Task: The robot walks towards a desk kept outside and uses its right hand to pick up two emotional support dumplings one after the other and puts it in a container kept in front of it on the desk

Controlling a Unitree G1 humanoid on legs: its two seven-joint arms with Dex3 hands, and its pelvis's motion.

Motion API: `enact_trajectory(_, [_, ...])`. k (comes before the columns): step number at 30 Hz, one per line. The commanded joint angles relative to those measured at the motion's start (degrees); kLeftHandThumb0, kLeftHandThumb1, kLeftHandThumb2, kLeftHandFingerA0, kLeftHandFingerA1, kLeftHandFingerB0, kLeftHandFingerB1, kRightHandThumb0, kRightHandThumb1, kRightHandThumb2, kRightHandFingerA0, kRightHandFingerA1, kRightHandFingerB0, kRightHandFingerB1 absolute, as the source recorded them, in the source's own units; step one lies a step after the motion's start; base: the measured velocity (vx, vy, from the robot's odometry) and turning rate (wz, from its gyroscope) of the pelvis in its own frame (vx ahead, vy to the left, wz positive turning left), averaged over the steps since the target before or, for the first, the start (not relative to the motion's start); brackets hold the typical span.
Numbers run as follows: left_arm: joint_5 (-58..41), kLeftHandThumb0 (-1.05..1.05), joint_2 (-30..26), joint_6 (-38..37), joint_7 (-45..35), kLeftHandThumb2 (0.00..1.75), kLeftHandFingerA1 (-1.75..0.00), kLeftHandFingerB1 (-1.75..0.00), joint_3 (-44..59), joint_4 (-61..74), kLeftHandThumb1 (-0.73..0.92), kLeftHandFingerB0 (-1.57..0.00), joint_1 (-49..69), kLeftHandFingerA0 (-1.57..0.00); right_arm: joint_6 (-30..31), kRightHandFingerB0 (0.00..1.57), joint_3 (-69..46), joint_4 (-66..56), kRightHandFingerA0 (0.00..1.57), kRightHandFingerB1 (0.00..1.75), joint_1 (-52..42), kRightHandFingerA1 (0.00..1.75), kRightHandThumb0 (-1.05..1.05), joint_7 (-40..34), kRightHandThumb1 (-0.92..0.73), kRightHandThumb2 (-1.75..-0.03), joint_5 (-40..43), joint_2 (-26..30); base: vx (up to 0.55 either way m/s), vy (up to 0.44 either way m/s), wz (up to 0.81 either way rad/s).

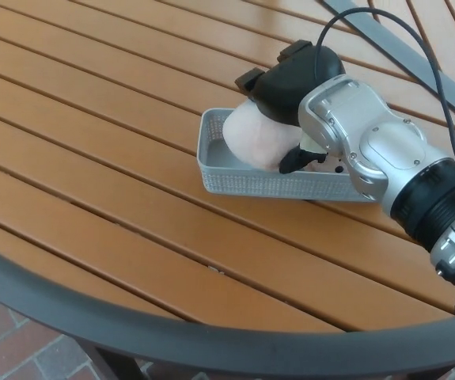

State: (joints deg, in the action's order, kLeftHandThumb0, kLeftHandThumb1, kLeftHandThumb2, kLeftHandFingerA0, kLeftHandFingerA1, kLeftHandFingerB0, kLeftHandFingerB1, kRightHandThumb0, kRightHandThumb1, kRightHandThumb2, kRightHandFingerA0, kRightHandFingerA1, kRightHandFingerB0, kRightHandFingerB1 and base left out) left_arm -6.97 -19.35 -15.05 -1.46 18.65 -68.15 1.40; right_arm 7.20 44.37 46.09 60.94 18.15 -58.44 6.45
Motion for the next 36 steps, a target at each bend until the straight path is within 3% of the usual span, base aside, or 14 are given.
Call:
enact_trajectory(1, [-0.1, -0.32, -0.7, -1.4, -0.4, 0.57, -0.71, -0.55, 0.2, -0.1, 0.55, -0.8, 0.2, -0.84, 2.2, 0.0, 0.5, -0.5, 0.0, 0.07, -0.6, 0.2, -1.05, 3.9, -0.58, -1.03, -0.1, 0.0, 0.0, 0.0, 0.0])
enact_trajectory(2, [0.1, -0.32, -0.8, -1.0, -0.2, 0.57, -0.71, -0.55, 0.0, -0.1, 0.55, -0.8, 0.1, -0.84, 2.3, 0.0, 0.6, -0.6, 0.0, 0.07, -0.6, 0.2, -1.05, 4.0, -0.58, -1.03, -0.2, 0.1, 0.0, 0.0, 0.0])
enact_trajectory(3, [0.3, -0.32, -0.8, -0.9, 0.0, 0.57, -0.71, -0.55, -0.2, 0.0, 0.54, -0.79, 0.1, -0.84, 2.4, 0.0, 0.7, -0.8, 0.0, 0.14, -0.7, 0.0, -1.02, 4.1, -0.6, -0.83, -0.3, 0.3, 0.0, 0.0, 0.0])
enact_trajectory(6, [0.4, -0.31, -0.9, -0.9, 0.1, 0.56, -0.72, -0.55, -0.2, 0.0, 0.54, -0.82, 0.0, -0.85, 2.7, 0.0, 0.3, -2.1, 0.0, 0.02, -1.0, 0.0, -1.05, 4.7, -0.56, -0.9, -0.1, 1.1, 0.0, 0.0, 0.0])
enact_trajectory(7, [0.1, -0.31, -0.8, -1.3, -0.3, 0.56, -0.74, -0.57, 0.0, -0.2, 0.54, -0.84, 0.0, -0.86, 2.7, 0.0, -0.1, -2.2, 0.0, 0.07, -1.0, 0.0, -1.05, 4.8, -0.71, -0.65, 0.3, 1.3, 0.0, 0.0, 0.0])
enact_trajectory(16, [0.4, -0.3, -0.9, -1.9, -0.3, 0.57, -0.68, -0.55, -0.3, 0.0, 0.55, -0.8, 0.7, -0.84, 2.3, 0.0, -0.8, -3.1, 0.0, 0.05, -1.6, 0.0, -1.03, 2.3, -0.58, -0.83, 0.4, 2.0, 0.0, 0.0, 0.0])
enact_trajectory(17, [0.5, -0.3, -0.8, -2.1, -0.3, 0.56, -0.68, -0.56, -0.3, 0.0, 0.54, -0.81, 1.2, -0.87, 2.0, 0.0, -0.8, -3.6, 0.0, 0.05, -2.3, 0.2, -1.05, 0.9, -0.6, -1.04, 0.1, 2.1, 0.0, 0.0, 0.0])
enact_trajectory(24, [0.3, -0.32, -0.3, -2.4, -0.2, 0.56, -0.72, -0.56, -0.3, -0.2, 0.52, -0.82, 2.1, -0.86, -0.8, 0.07, -3.7, -3.8, 0.0, 0.24, -5.1, 0.08, -0.93, -15.6, -0.6, -0.95, 1.1, 1.6, 0.0, 0.0, 0.0])
enact_trajectory(26, [-0.1, -0.32, 0.0, -2.2, -0.5, 0.56, -0.7, -0.55, 0.0, 0.0, 0.53, -0.8, 2.3, -0.84, -0.1, 0.08, -2.0, -2.0, 0.0, 0.34, -4.1, 0.17, -0.72, -21.2, -0.54, -0.91, -1.9, 1.1, 0.0, 0.0, 0.0])
enact_trajectory(27, [0.0, -0.32, 0.0, -1.9, -0.4, 0.56, -0.7, -0.55, -0.1, 0.0, 0.53, -0.81, 2.3, -0.84, 0.3, 0.11, -1.8, -1.8, 0.0, 0.26, -4.1, 0.27, -0.62, -22.1, -0.71, -0.62, -2.3, 1.0, 0.0, 0.0, 0.0])
enact_trajectory(28, [-0.1, -0.32, 0.1, -2.1, -0.7, 0.56, -0.73, -0.56, -0.1, -0.1, 0.53, -0.82, 2.5, -0.85, 1.8, 0.0, -1.4, -1.0, 0.04, 0.49, -3.9, 0.54, -0.33, -24.2, -0.53, -1.04, -3.2, 0.2, 0.0, 0.0, 0.0])
enact_trajectory(30, [-0.4, -0.32, 0.3, -2.8, -1.3, 0.56, -0.73, -0.56, 0.2, -0.2, 0.53, -0.82, 2.7, -0.85, 3.1, 0.0, -1.0, 0.1, 0.04, 0.49, -3.6, 0.54, -0.33, -26.5, -0.53, -1.04, -4.1, -0.5, 0.0, 0.0, 0.0])
enact_trajectory(31, [-0.3, -0.32, 0.4, -2.9, -1.4, 0.56, -0.73, -0.55, 0.1, -0.2, 0.53, -0.82, 2.9, -0.85, 3.7, 0.19, -0.8, 0.4, 0.06, 0.29, -3.6, 0.42, -0.51, -27.3, -0.64, -0.6, -4.4, -0.8, 0.0, 0.0, 0.0])
enact_trajectory(36, [-0.4, -0.32, 0.7, -2.9, -2.2, 0.56, -0.69, -0.54, 0.1, 0.2, 0.54, -0.81, 3.4, -0.84, 5.1, 0.14, 0.3, 3.4, 0.01, 0.31, -2.8, 0.36, -0.53, -31.8, -0.56, -0.58, -5.6, -2.3, 0.0, 0.0, 0.0])
